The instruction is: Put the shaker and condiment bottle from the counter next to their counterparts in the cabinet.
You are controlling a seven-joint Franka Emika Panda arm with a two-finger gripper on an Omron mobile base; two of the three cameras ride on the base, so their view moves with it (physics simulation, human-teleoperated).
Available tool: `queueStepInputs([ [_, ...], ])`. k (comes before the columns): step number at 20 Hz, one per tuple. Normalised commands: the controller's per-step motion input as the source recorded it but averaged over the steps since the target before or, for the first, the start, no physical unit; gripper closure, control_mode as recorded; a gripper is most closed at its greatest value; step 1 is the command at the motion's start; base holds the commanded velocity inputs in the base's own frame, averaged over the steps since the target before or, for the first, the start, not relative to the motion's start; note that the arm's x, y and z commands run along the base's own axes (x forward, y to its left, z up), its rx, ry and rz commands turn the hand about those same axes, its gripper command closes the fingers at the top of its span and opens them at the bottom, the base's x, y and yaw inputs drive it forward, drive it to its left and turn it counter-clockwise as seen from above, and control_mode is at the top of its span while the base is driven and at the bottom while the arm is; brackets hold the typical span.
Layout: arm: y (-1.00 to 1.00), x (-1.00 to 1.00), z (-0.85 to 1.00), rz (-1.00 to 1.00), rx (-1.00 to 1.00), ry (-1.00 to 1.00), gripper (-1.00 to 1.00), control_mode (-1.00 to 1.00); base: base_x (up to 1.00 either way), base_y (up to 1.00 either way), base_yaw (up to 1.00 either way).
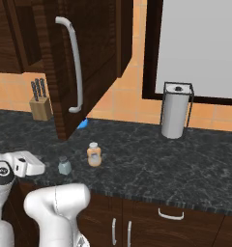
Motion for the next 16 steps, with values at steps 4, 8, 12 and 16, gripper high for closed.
queueStepInputs([
  [4,0.0,0.02,-0.31,0.0,0.0,-0.05,-1.0,-1.0,0.0,0.0,0.0],
  [8,0.0,0.18,-0.27,0.0,0.0,-0.03,-1.0,-1.0,0.0,0.0,0.0],
  [12,-0.04,0.02,-0.19,0.0,0.02,0.0,-1.0,-1.0,0.0,0.0,0.0],
  [16,-0.1,0.12,-0.12,0.0,0.04,0.0,-1.0,-1.0,0.0,0.0,0.0],
])
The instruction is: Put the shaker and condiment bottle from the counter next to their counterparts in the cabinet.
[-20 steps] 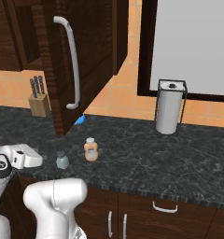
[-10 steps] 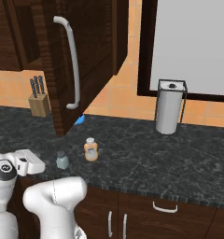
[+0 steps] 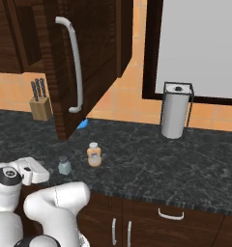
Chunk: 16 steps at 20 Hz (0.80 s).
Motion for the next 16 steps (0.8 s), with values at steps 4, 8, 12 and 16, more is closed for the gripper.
queueStepInputs([
  [4,-0.14,0.18,-0.1,0.0,0.05,0.0,-1.0,-1.0,0.0,0.0,0.0],
  [8,-0.18,0.18,-0.14,-0.01,0.06,0.0,-1.0,-1.0,0.0,0.0,0.0],
  [12,-0.27,0.06,-0.15,-0.03,0.07,0.0,-1.0,-1.0,0.0,0.0,0.0],
  [16,-0.29,0.15,-0.13,-0.03,0.07,0.0,-1.0,-1.0,0.0,0.0,0.0],
])
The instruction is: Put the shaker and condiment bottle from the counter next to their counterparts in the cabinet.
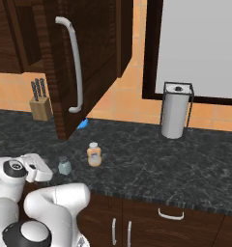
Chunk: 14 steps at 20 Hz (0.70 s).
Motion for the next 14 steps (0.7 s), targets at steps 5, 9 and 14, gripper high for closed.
queueStepInputs([
  [5,-0.27,0.15,-0.11,-0.02,0.07,0.01,-1.0,-1.0,0.0,0.0,0.0],
  [9,-0.32,0.08,-0.25,-0.01,0.07,0.03,-1.0,-1.0,0.0,0.0,0.0],
  [14,-0.41,0.07,-0.26,-0.02,0.1,0.05,-1.0,-1.0,0.0,0.0,0.0],
])
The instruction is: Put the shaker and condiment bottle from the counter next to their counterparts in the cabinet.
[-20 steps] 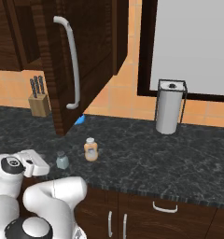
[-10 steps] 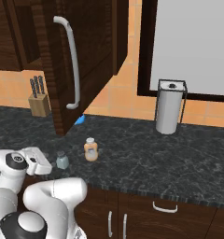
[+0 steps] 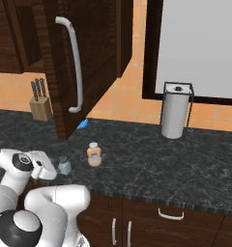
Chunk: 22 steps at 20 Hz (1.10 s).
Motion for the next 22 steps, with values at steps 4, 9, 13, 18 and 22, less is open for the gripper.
queueStepInputs([
  [4,-0.45,0.16,-0.22,-0.02,0.13,0.01,-1.0,-1.0,0.0,0.0,0.0],
  [9,-0.56,0.11,-0.23,-0.01,0.15,0.0,-1.0,-1.0,0.0,0.0,0.0],
  [13,-0.7,0.1,-0.27,-0.04,0.19,0.0,-1.0,-1.0,0.0,0.0,0.0],
  [18,-0.45,0.09,-0.29,-0.01,0.11,0.03,1.0,-1.0,0.0,0.0,0.0],
  [22,0.0,-0.07,0.0,0.03,-0.01,-0.02,1.0,-1.0,0.0,0.0,0.0],
])
